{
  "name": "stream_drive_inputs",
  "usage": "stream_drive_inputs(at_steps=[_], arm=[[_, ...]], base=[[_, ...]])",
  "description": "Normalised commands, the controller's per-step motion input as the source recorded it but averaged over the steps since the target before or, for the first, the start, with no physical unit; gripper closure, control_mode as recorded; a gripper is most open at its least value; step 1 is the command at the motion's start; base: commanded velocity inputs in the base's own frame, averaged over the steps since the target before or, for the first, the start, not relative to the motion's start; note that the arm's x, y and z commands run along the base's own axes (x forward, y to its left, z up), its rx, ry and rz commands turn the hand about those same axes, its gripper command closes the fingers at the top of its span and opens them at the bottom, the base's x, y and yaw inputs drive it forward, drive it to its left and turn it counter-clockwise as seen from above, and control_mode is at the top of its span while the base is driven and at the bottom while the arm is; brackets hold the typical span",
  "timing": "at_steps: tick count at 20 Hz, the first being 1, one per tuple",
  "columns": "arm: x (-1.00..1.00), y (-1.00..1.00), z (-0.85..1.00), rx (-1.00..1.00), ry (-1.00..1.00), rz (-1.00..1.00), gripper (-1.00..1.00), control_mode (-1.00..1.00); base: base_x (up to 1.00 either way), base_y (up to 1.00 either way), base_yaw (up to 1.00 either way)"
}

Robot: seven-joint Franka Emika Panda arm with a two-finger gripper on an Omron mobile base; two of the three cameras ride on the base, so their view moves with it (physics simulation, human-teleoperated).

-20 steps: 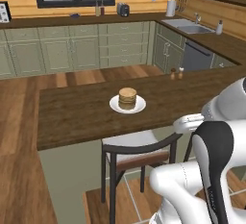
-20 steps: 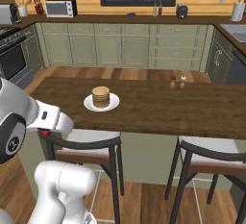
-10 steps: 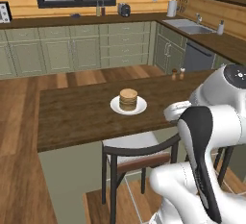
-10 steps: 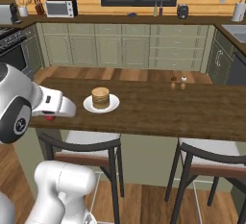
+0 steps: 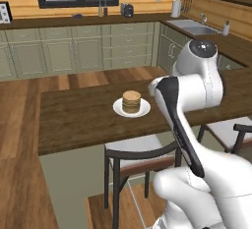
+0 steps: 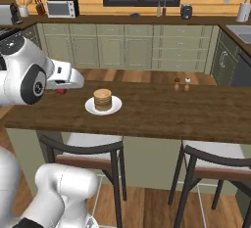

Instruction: Take the strawberry from the fridge and place it on top of the pancake, located on the dining counter.

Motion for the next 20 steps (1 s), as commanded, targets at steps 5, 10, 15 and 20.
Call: stream_drive_inputs(at_steps=[5,10,15,20], arm=[[1.0,0.0,-0.26,0.1,0.0,0.05,1.0,-1.0],[1.0,-0.04,-0.41,0.04,0.0,0.06,1.0,-1.0],[1.0,0.02,-0.65,0.0,0.0,0.0,1.0,-1.0],[1.0,0.17,-0.36,0.0,0.0,0.0,1.0,-1.0]], base=[[0.0,0.0,0.0],[0.0,0.0,0.0],[0.0,0.0,0.0],[0.0,0.0,0.0]])
